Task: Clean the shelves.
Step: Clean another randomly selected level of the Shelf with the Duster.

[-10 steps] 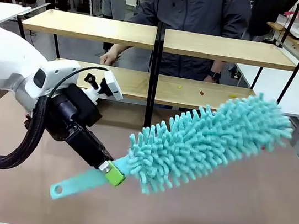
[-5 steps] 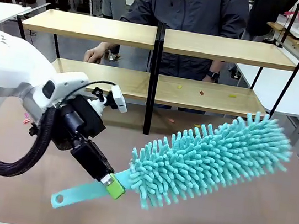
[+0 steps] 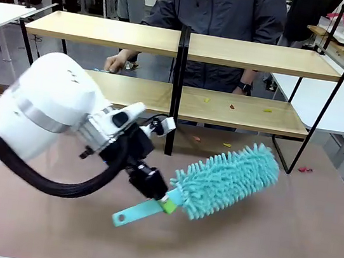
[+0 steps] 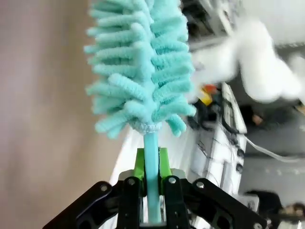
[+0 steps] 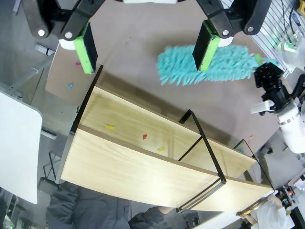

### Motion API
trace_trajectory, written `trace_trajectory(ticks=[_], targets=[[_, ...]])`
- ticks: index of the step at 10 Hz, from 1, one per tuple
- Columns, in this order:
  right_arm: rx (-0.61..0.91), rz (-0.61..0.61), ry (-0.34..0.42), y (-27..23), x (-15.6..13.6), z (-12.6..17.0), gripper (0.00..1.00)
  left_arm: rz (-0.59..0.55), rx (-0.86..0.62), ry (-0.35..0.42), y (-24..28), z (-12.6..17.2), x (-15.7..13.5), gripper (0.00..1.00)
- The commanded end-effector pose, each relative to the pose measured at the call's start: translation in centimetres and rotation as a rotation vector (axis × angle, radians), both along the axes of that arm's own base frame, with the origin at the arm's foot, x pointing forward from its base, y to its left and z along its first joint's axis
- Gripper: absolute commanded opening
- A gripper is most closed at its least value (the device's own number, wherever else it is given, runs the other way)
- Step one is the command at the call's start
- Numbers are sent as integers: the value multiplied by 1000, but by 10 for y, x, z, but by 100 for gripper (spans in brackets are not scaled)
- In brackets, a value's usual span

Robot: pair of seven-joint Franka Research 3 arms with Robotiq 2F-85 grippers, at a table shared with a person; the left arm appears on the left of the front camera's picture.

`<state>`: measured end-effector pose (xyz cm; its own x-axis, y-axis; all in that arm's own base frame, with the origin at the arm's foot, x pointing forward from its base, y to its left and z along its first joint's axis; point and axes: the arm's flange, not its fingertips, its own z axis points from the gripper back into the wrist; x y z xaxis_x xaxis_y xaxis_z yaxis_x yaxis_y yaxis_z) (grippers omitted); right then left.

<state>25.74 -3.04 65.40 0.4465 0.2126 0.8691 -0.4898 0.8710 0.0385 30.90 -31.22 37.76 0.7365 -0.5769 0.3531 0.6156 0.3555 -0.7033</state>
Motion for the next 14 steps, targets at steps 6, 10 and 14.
trace_trajectory(ticks=[6,10,14], targets=[[4,2,-1,-1,0,0,100,162,116,-57,-35,-6,14,13],[4,2,-1,-1,0,0,100,398,311,-91,-66,-26,7,13],[4,2,-1,-1,0,0,100,616,281,-219,-63,-25,-10,13]])
